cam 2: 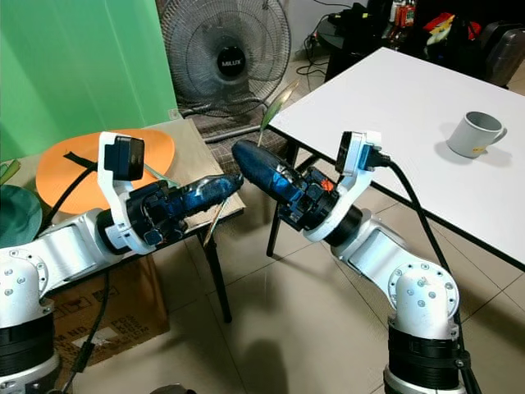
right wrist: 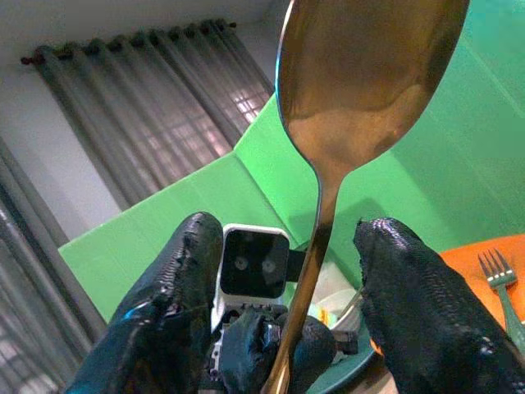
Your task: Setting the table
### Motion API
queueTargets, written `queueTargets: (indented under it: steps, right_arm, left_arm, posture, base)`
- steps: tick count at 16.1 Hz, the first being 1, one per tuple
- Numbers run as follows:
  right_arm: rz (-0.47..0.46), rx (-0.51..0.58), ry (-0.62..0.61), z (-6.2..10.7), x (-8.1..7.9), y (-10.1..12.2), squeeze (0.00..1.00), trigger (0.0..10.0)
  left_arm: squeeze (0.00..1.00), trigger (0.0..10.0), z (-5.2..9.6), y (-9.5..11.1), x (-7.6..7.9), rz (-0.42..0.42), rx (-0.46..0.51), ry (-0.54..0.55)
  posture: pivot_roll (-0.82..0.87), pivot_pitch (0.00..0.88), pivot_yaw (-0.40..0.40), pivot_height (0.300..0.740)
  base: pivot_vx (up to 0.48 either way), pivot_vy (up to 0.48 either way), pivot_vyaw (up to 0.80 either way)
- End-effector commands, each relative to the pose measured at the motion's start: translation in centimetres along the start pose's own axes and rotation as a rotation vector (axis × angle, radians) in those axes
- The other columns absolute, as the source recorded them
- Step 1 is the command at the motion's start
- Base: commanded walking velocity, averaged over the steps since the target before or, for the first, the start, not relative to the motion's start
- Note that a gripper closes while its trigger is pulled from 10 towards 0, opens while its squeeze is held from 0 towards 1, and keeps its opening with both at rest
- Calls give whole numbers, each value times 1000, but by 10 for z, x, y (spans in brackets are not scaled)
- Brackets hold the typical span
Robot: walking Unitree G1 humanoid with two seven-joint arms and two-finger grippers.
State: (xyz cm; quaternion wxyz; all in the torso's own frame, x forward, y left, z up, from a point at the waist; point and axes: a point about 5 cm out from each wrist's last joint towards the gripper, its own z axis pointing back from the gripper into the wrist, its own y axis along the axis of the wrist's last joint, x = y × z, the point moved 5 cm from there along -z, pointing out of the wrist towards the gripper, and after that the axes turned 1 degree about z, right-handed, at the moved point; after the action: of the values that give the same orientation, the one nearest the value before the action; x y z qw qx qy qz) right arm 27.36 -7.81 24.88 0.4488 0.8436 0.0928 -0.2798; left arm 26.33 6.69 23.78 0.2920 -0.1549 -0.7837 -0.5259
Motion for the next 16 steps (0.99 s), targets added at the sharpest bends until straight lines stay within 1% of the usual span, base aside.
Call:
queueTargets:
  steps: [1,8,16]
  right_arm:
    - [-6,-19,24,-1,-5,-3,0,0]
    - [-8,-23,30,0,-5,-3,0,0]
    - [3,6,36,-1,-6,1,0,0]
  left_arm:
    - [0,0,-6,0,6,-6,-30,-40]
    - [0,0,-5,7,4,-19,-24,-30]
    - [0,0,-5,8,4,-21,-34,-39]
  posture:
    - [-23,31,5,740]
    - [-21,26,7,740]
    - [-20,24,16,740]
  base:
    - [0,0,0]
    - [0,0,0]
    - [0,0,0]
